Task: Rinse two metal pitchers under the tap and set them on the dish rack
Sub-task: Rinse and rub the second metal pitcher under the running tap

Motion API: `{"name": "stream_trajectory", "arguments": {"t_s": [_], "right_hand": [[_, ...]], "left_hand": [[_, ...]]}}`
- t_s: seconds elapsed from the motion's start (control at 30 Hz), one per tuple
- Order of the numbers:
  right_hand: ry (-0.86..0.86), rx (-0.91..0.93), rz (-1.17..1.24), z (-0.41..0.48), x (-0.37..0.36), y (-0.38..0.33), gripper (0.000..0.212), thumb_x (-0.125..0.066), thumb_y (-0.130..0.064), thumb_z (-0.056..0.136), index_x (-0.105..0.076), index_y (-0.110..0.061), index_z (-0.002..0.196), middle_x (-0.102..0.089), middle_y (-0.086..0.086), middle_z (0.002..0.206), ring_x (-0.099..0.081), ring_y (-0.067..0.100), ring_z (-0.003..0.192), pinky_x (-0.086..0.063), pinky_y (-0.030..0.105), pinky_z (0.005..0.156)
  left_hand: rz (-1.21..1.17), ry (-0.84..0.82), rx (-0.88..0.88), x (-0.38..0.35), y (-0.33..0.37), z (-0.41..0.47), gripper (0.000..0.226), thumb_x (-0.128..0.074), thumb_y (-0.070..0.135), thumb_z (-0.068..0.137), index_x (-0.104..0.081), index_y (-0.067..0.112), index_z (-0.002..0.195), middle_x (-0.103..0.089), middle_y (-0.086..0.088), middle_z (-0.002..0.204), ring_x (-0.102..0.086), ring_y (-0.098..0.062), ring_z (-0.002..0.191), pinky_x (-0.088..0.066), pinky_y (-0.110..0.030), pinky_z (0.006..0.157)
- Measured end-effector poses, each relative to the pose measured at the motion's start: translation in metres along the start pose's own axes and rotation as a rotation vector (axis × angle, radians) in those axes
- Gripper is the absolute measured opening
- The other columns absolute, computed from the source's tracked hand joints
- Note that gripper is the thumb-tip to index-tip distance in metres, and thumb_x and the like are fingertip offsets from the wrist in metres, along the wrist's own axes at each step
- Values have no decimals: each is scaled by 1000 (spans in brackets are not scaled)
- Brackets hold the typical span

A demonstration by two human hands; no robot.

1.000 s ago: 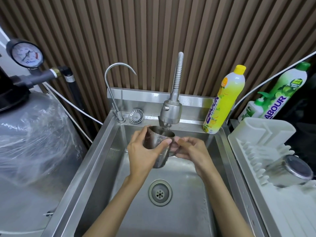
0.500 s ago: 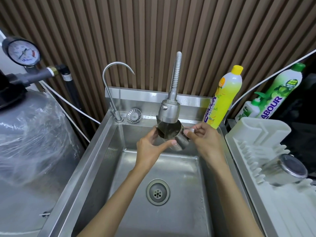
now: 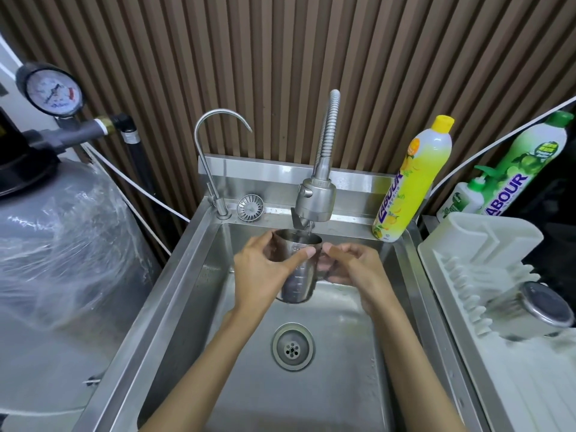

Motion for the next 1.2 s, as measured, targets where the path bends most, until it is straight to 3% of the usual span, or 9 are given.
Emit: {"name": "stream_trajectory", "arguments": {"t_s": [0.1,0.27,0.5,0.57,0.7,0.8,0.93,1.1,1.2], "right_hand": [[103,77,-221,-4,19,-16,22,-76,-27,74,-60,-15,65,-73,13,75,-70,26,72,-57,46,77],[267,313,-561,-25,33,-58,21,-74,-25,76,-58,-15,67,-68,6,73,-64,22,72,-49,32,71],[105,277,-21,-6,24,-40,24,-65,0,82,-51,-16,70,-65,-3,79,-60,-9,63,-42,7,61],[54,227,86,-1,14,-31,20,-63,-4,85,-51,-15,73,-66,-2,77,-60,-4,66,-44,13,69],[-51,124,228,4,-8,-13,14,-60,-10,88,-52,-13,77,-66,10,84,-61,24,85,-49,38,90],[-149,101,199,0,-22,-9,13,-55,-12,92,-56,-8,80,-68,10,82,-68,22,83,-56,32,84],[-132,71,51,-2,-17,-8,15,-59,-20,90,-57,-7,83,-69,17,87,-70,21,80,-59,35,78],[69,171,-312,-10,14,-36,29,-69,-31,81,-52,-14,64,-70,21,81,-69,34,77,-57,50,74],[181,260,-572,-22,24,-62,29,-67,-32,82,-51,-17,63,-66,9,72,-64,29,76,-51,38,74]], "left_hand": [[-105,-153,155,-18,-20,-4,30,-84,43,57,-71,34,83,-71,12,75,-64,11,68,-47,-4,69],[-351,-357,243,-51,-23,-7,29,-86,23,61,-73,30,86,-75,7,88,-68,-2,86,-51,-20,85],[-553,-200,96,-46,7,8,83,-76,-11,64,-42,23,131,-54,19,116,-55,10,106,-40,0,86],[-490,-139,12,-35,12,11,82,-79,-5,62,-41,32,124,-56,22,113,-54,18,101,-39,-1,87],[-248,-39,-128,-11,21,12,77,-85,27,53,-53,29,124,-59,9,117,-56,-2,109,-37,-4,91],[-67,69,-174,5,29,6,76,-86,37,49,-61,20,119,-58,10,108,-54,-2,99,-31,6,83],[37,68,-104,9,22,4,59,-85,42,54,-67,22,106,-60,10,96,-59,-5,85,-33,8,74],[-172,-130,117,-12,2,1,26,-86,33,58,-66,39,74,-69,17,70,-62,14,62,-42,2,62],[-320,-240,201,-30,-6,-2,30,-88,35,52,-71,36,76,-73,16,71,-66,7,74,-46,-5,68]]}}
Point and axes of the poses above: each hand's wrist, its own z-axis towards the middle knuckle, its own x-axis out of the back of the hand, y = z × x, the point moved 8 cm from there along z, towards the middle knuckle
